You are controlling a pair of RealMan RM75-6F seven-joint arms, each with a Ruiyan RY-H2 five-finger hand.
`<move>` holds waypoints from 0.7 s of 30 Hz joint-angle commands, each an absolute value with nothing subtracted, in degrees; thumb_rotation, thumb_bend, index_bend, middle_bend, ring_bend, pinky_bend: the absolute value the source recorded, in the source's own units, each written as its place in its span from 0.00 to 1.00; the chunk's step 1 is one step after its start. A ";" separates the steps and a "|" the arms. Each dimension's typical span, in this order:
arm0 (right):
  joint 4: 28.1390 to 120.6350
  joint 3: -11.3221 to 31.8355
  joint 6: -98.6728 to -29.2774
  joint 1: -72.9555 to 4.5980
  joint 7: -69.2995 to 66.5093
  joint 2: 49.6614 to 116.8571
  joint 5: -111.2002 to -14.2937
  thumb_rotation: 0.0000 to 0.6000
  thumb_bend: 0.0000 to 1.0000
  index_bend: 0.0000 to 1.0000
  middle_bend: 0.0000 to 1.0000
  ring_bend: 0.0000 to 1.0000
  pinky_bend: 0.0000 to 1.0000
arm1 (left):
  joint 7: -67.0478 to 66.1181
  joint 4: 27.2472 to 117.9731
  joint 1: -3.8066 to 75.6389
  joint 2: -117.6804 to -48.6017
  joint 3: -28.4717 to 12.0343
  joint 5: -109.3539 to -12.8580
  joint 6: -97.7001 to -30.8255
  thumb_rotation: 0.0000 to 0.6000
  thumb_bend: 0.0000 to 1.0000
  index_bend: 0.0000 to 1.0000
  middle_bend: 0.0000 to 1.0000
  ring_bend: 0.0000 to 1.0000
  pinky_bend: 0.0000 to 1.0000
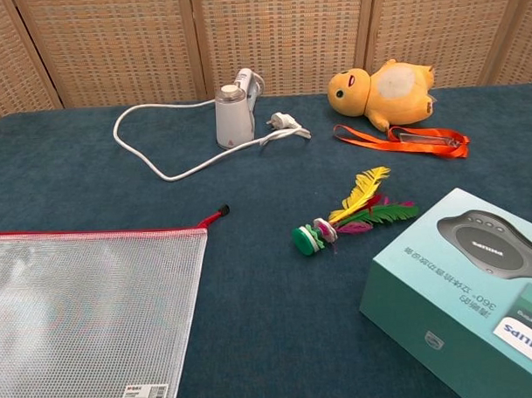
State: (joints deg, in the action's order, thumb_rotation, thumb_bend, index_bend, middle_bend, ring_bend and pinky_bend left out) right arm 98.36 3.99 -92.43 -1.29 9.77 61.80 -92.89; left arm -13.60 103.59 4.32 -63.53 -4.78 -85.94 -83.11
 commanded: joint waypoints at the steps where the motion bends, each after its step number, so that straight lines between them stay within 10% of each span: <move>1: 98.14 4.22 -92.24 -1.48 10.57 62.19 -92.61 1.00 0.00 0.07 0.00 0.00 0.00 | -19.93 109.22 13.15 -64.71 -9.96 -75.85 -71.21 1.00 0.00 0.08 0.84 0.83 0.87; 10: 96.63 5.17 -91.04 -1.84 13.39 63.53 -89.59 1.00 0.00 0.07 0.00 0.00 0.00 | -35.97 106.72 33.11 -73.27 -18.48 -47.75 -57.78 1.00 0.14 0.27 0.90 0.88 0.94; 21: 95.49 6.38 -90.23 -2.10 14.80 64.34 -86.08 1.00 0.00 0.07 0.00 0.00 0.00 | -48.36 91.08 51.52 -88.12 -18.60 -24.11 -56.04 1.00 0.32 0.39 0.90 0.89 0.94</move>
State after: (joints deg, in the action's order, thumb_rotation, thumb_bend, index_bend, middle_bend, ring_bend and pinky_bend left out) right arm 95.64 6.24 -90.36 -2.07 14.81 64.29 -86.34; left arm -44.88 95.26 47.08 -83.76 -18.22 -29.59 -57.31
